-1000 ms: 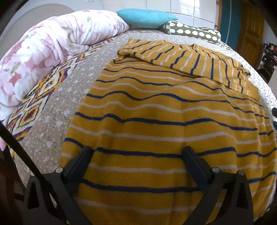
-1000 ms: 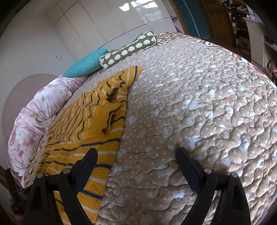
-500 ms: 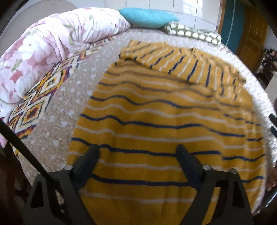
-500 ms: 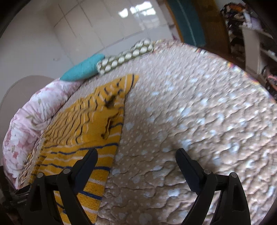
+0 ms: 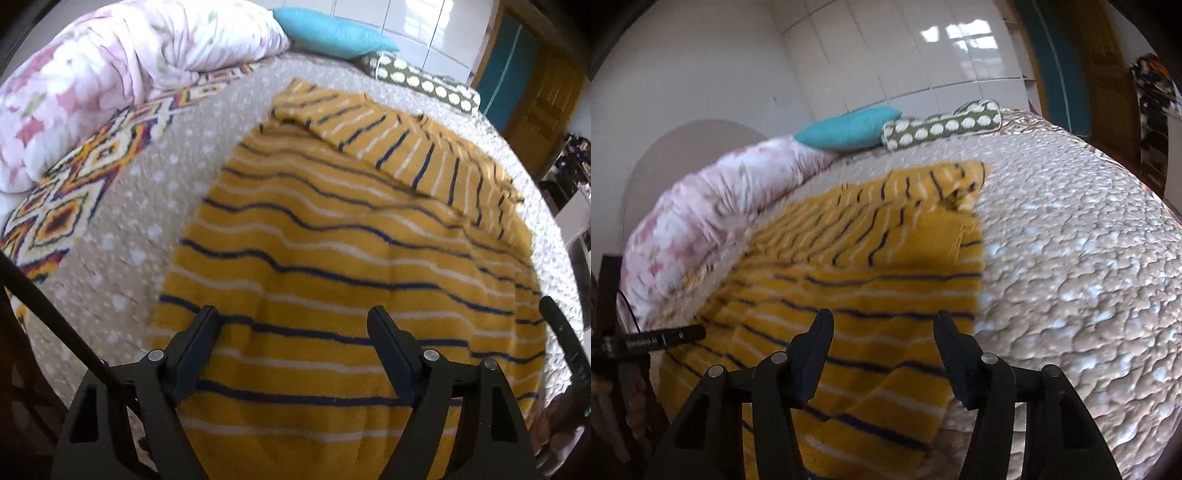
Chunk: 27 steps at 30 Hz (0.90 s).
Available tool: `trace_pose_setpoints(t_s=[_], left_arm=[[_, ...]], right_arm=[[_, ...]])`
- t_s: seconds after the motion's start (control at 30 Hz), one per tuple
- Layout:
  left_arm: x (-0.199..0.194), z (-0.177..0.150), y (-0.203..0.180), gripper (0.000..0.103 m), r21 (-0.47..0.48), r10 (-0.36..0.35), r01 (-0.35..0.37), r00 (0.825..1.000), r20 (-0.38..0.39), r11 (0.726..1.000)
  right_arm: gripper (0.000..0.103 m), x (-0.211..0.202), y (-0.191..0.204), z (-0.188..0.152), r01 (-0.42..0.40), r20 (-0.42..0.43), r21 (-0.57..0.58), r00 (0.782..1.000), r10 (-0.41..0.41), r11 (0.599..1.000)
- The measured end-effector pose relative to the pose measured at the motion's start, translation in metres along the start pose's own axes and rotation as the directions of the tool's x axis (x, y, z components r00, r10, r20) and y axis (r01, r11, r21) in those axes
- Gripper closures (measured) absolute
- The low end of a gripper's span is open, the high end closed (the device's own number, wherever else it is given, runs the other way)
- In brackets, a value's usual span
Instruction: Fold small clothes
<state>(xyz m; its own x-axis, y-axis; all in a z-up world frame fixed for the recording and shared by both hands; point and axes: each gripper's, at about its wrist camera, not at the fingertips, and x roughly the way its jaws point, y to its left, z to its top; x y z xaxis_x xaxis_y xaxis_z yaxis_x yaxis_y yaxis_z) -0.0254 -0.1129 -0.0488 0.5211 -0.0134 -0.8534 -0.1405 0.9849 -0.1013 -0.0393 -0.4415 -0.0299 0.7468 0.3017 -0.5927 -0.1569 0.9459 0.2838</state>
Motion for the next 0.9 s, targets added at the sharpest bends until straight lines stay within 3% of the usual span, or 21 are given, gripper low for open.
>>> trace_pose_setpoints(t_s=[0.17, 0.3, 0.4, 0.67, 0.8, 0.9], left_arm=[[0.007, -0.009, -0.014, 0.022, 0.103, 0.075, -0.076, 0.997, 0.016, 0.992], [0.005, -0.010, -0.012, 0.022, 0.120, 0.075, -0.076, 0.997, 0.015, 0.990], [-0.001, -0.008, -0.004, 0.022, 0.098, 0.095, -0.097, 0.995, 0.023, 0.990], [-0.018, 0.004, 0.023, 0.022, -0.021, 0.073, -0.071, 0.995, 0.070, 0.997], [-0.010, 0.008, 0.033, 0.022, -0.077, 0.029, -0.026, 0.999, 0.042, 0.997], [-0.003, 0.004, 0.028, 0.022, -0.062, 0.026, -0.024, 0.999, 0.031, 0.998]], right_arm=[[0.042, 0.003, -0.007, -0.001, 0.001, -0.018, 0.033, 1.000, 0.000, 0.999], [0.042, 0.012, -0.008, -0.001, 0.010, -0.067, 0.042, 0.998, -0.008, 0.999], [0.039, 0.016, -0.008, -0.001, 0.009, -0.079, 0.039, 0.997, -0.006, 0.999], [0.033, 0.020, -0.005, -0.002, 0.007, -0.095, 0.023, 0.995, -0.005, 1.000], [0.031, 0.021, -0.005, -0.001, 0.007, -0.099, 0.016, 0.995, -0.005, 1.000], [0.031, 0.022, -0.003, -0.001, 0.009, -0.100, 0.012, 0.995, -0.008, 1.000]])
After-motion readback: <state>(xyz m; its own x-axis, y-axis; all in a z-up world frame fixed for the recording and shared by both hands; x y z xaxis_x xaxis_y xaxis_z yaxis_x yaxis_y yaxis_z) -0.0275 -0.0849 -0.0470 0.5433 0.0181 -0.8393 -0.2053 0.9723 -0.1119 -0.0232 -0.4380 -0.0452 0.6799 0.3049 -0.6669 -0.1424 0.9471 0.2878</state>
